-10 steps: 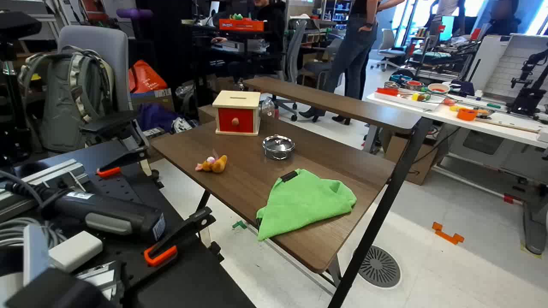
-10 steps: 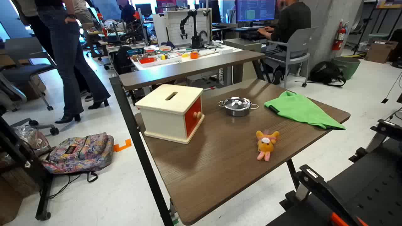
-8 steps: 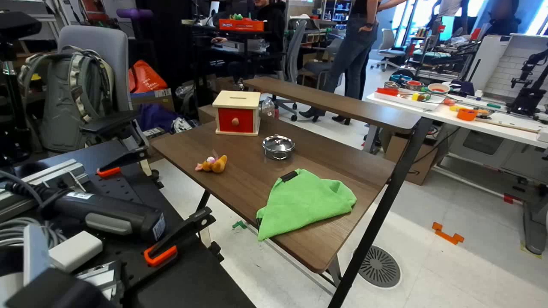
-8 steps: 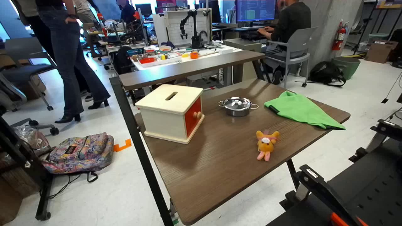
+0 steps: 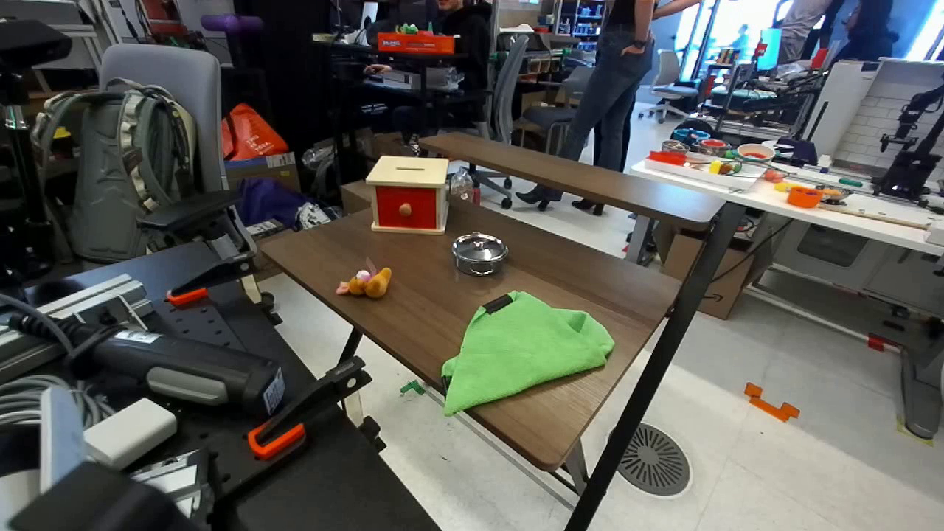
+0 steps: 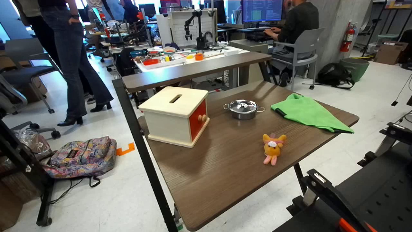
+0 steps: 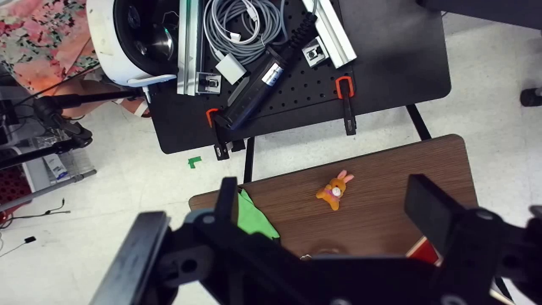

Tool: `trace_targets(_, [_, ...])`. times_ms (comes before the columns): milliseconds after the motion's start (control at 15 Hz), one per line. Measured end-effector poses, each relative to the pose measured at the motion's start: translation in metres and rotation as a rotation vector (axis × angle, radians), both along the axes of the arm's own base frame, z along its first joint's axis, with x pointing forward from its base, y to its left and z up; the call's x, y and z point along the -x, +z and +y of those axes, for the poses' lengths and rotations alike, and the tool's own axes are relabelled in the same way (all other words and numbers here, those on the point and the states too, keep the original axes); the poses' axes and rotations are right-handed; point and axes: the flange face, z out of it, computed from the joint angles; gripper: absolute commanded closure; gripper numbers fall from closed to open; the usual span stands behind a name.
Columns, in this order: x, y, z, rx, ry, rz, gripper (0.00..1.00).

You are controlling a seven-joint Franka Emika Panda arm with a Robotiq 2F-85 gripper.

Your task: Unfold the towel

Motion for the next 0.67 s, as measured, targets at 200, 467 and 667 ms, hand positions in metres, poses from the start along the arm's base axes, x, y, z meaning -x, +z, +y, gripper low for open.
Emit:
trace_targets(200, [0.0000, 0.0000, 0.0000, 0.000, 0.000, 0.000, 0.00])
trace_targets(467, [0.0000, -0.0017, -0.0012, 0.007, 0.000, 0.002, 0.00])
trace_targets(667, [-0.0004, -0.0098, -0.0065, 0.031, -0.003, 0.013, 0.00])
